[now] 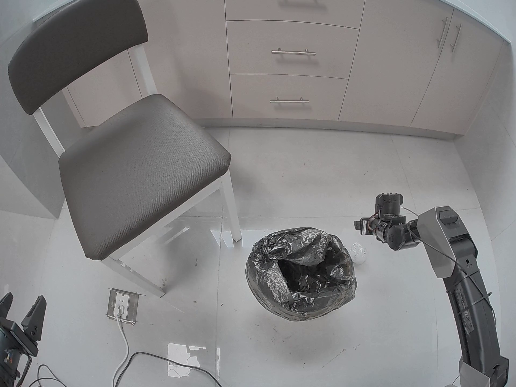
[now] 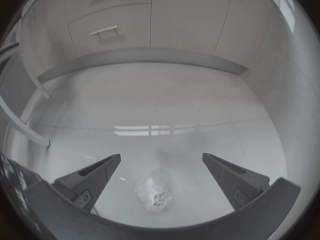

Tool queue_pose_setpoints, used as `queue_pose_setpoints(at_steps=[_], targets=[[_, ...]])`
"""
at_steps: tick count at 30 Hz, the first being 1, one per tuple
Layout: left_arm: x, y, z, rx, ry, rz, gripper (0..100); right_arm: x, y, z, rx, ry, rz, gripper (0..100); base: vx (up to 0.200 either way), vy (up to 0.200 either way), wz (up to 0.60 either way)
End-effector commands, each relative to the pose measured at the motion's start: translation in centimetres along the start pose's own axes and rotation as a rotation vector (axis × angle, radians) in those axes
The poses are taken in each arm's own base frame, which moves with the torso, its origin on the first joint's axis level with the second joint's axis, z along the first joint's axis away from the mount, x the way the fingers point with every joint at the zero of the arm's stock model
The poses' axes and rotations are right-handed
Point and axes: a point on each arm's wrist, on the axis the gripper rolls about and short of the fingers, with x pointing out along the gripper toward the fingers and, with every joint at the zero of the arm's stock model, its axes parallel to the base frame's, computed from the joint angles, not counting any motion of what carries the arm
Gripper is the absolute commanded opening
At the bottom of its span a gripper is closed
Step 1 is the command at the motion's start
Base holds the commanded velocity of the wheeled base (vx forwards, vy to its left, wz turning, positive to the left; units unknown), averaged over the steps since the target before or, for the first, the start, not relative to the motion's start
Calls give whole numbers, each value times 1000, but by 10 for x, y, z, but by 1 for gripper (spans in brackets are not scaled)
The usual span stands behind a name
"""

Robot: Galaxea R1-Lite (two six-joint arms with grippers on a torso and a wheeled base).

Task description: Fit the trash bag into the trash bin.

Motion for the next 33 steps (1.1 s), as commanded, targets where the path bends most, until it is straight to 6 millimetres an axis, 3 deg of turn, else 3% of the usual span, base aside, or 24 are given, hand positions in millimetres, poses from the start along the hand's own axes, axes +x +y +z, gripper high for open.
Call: queue_pose_setpoints(at_steps=[1,12,23,33], targets=[[-2,1,-4,-2,-9,0,100,14,1,-42,-13,85,-18,100,0,0,0],[-4,2,-11,1,-10,-11,100,28,-3,-99,-15,194,-120,100,0,0,0],[-4,3,-15,2,-7,-12,100,24,12,-108,-27,260,-110,100,0,0,0],[-6,3,-21,1,-8,-44,100,19,10,-122,-60,406,-112,100,0,0,0]])
